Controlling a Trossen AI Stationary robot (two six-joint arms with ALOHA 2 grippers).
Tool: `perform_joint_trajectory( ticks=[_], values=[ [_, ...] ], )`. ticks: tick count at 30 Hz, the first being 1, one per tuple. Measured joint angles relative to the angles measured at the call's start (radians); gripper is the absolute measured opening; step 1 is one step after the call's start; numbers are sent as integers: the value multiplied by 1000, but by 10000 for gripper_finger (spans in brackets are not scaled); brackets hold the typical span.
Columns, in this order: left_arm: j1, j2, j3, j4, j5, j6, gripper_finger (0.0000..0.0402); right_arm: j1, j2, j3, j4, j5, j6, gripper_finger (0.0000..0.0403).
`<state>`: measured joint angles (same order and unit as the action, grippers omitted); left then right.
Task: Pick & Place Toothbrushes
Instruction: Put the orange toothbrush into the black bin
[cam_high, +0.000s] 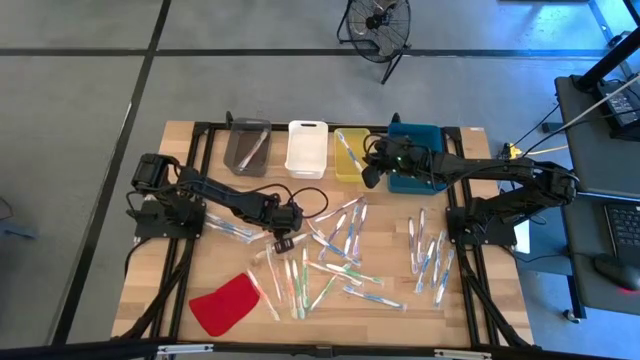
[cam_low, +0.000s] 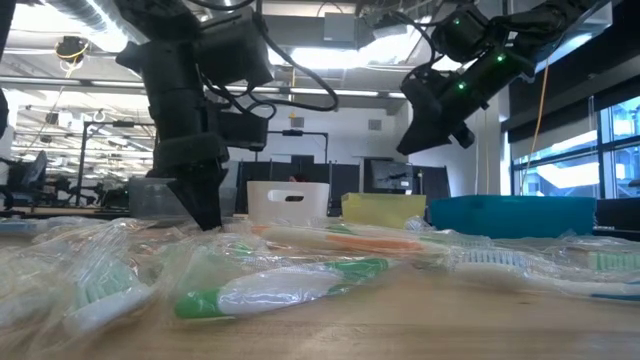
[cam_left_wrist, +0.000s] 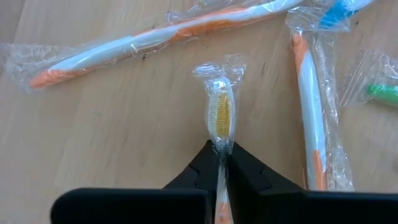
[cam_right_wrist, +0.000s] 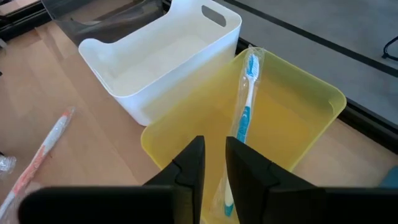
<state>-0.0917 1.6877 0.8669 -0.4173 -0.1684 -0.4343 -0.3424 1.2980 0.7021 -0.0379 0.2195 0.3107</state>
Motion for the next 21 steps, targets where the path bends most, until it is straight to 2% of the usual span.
perform_joint_trajectory(
  ticks=[12,21],
  values=[
    [0,-149,0,17,-28,-80,8,0,0,0,-26,0,0,74],
    [2,-272,1,27,-109,-87,8,0,0,0,-31,0,-3,85]
  ],
)
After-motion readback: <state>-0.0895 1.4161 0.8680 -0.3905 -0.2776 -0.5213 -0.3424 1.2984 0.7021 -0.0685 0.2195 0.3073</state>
